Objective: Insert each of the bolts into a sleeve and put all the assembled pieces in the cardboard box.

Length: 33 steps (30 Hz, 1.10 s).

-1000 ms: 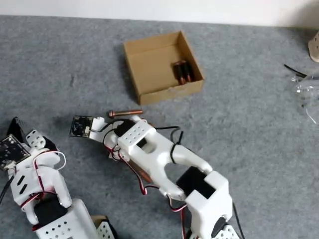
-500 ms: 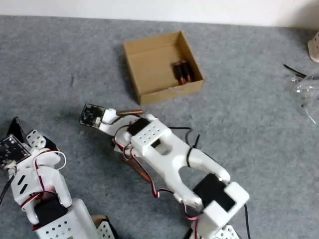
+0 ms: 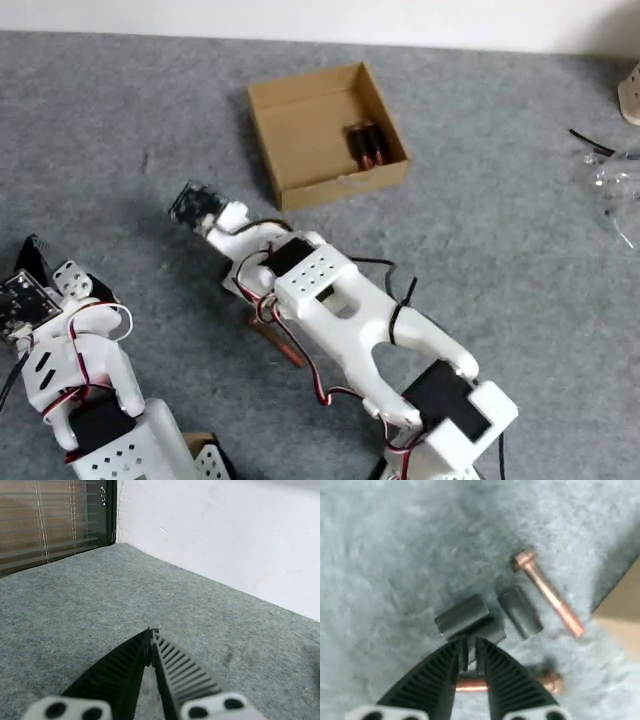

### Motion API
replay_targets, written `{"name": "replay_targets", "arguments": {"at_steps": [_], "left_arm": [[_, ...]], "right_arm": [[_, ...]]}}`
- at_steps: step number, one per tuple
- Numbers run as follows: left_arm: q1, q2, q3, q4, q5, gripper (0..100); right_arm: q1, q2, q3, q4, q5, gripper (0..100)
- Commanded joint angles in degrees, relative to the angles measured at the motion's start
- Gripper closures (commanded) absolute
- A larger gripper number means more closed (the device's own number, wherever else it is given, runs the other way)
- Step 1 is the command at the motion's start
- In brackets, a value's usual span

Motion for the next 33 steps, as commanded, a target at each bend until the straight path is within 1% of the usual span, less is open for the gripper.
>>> {"name": "replay_targets", "arguments": {"at_steps": [1,3,4,9,19,26,28,33], "left_arm": [[0.7,-0.7,-1.4,-0.1,0.3,99],[0.7,-0.7,-1.4,-0.1,0.3,99],[0.7,-0.7,-1.4,-0.1,0.3,99],[0.7,-0.7,-1.4,-0.1,0.3,99],[0.8,-0.6,-1.3,-0.2,0.3,99],[0.8,-0.6,-1.3,-0.1,0.3,99],[0.8,-0.6,-1.3,-0.1,0.3,99],[0.8,-0.6,-1.3,0.0,0.3,99]], "right_arm": [[0.9,1.0,-1.5,-0.4,-11.2,89.9],[0.7,2.7,-3.7,2.0,-14.8,85.2],[0.7,3.6,-5.0,3.4,-16.0,84.5],[1.1,8.6,-10.2,7.2,-20.8,85.1],[1.1,17.5,-16.5,7.3,-21.3,85.1],[1.0,18.6,-16.7,8.3,-21.4,85.1],[1.0,18.6,-16.7,9.4,-21.4,87.7],[1.0,18.6,-16.7,9.6,-21.4,99.8]]}}
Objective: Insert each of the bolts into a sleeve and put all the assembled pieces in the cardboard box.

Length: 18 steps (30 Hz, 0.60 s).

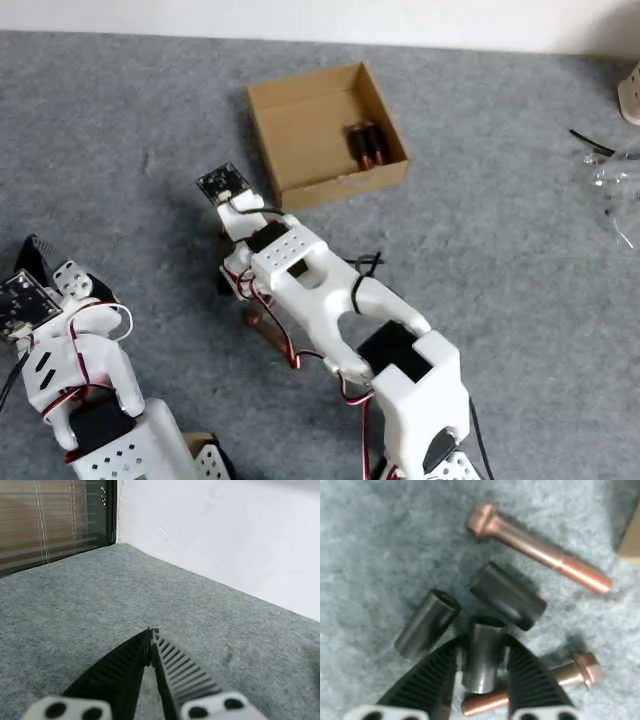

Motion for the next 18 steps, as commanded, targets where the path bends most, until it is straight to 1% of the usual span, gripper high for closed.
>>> {"name": "replay_targets", "arguments": {"at_steps": [1,7,11,18], "left_arm": [[0.8,-0.6,-1.3,-0.1,0.3,99],[0.8,-0.6,-0.5,-0.3,0.3,99],[1.4,-0.6,0.2,-1.1,0.4,99],[8.3,-0.3,1.7,-1.5,0.2,99]], "right_arm": [[0.4,-0.1,-1.5,0.9,-0.4,99.5],[1.5,-1.0,-1.6,2.3,-0.2,99.5],[3.2,-8.3,-1.2,2.9,-0.2,99.5],[8.0,-21.9,4.5,2.8,0.1,99.5]]}}
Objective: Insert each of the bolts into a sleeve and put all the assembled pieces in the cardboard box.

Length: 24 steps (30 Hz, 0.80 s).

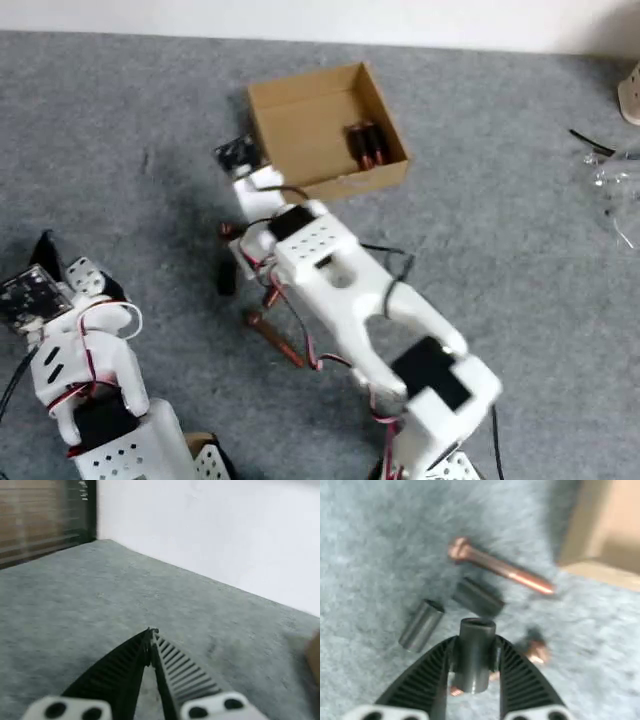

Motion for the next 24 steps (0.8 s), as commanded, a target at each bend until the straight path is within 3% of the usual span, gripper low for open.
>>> {"name": "replay_targets", "arguments": {"at_steps": [1,8,12,14,18,24], "left_arm": [[4.9,-0.3,1.0,-1.5,0.1,99],[15.1,-0.1,1.5,-1.1,-5.5,99],[16.4,-0.1,1.1,-0.4,-5.4,99],[18.2,0.0,-1.1,2.5,-5.3,99],[26.0,0.0,-8.7,16.1,-5.4,99],[27.6,0.0,-4.5,11.3,-5.6,93]], "right_arm": [[3.3,-8.7,1.3,0.4,0.9,99.5],[5.5,-15.8,4.0,0.8,3.1,99.5],[8.4,-21.2,8.4,0.7,3.1,99.5],[9.3,-24.3,11.5,0.7,3.2,99.5],[9.7,-31.2,19.1,0.7,3.3,99.5],[11.1,-42.9,29.6,0.7,7.2,99.5]]}}
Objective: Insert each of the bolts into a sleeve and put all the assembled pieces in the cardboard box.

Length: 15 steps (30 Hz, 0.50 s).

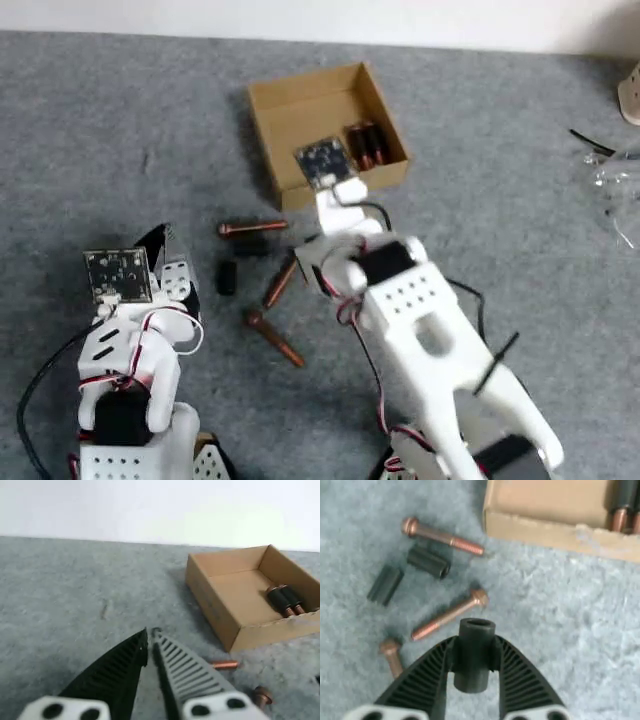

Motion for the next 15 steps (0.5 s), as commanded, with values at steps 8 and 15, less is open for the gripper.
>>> {"name": "replay_targets", "arguments": {"at_steps": [8,15], "left_arm": [[1.8,-0.1,-0.5,3.0,-2.9,92],[5.2,-0.1,-0.6,3.1,-3.2,92]], "right_arm": [[5.1,-16.8,11.1,-1.2,2.1,99.5],[5.1,-17.5,18.2,-9.6,2.1,99.5]]}}
